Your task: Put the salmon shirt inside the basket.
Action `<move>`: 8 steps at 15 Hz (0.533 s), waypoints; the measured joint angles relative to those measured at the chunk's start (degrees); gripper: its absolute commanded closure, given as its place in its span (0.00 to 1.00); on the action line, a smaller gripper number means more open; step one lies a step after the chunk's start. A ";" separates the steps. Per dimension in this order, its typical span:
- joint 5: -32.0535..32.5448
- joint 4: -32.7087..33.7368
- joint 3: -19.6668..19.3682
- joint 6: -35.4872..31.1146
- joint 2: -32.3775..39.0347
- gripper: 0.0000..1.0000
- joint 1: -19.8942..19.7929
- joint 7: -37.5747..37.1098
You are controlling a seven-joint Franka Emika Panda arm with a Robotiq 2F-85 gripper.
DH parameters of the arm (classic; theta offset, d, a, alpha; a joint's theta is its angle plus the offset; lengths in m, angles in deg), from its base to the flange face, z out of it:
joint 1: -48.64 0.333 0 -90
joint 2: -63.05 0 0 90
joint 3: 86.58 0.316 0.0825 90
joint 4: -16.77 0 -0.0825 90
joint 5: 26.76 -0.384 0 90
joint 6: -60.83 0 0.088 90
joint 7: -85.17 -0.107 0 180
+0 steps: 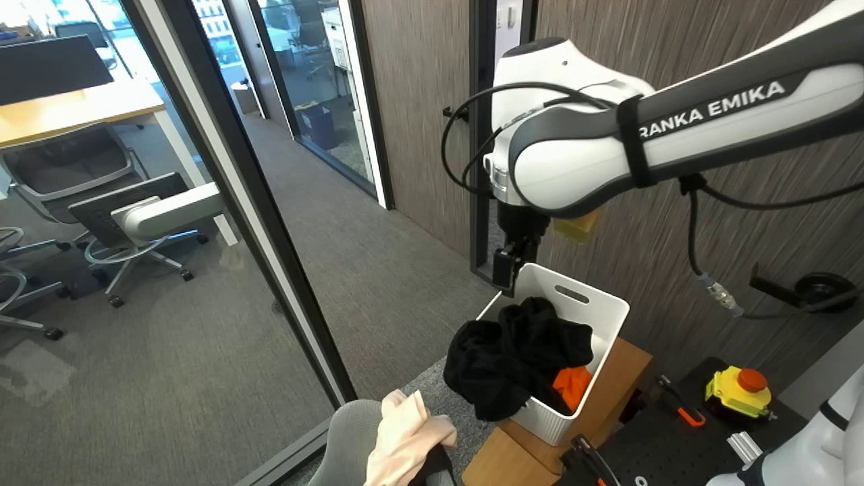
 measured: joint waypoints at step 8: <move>-5.35 0.68 0.99 -20.08 15.72 0.00 5.20 19.83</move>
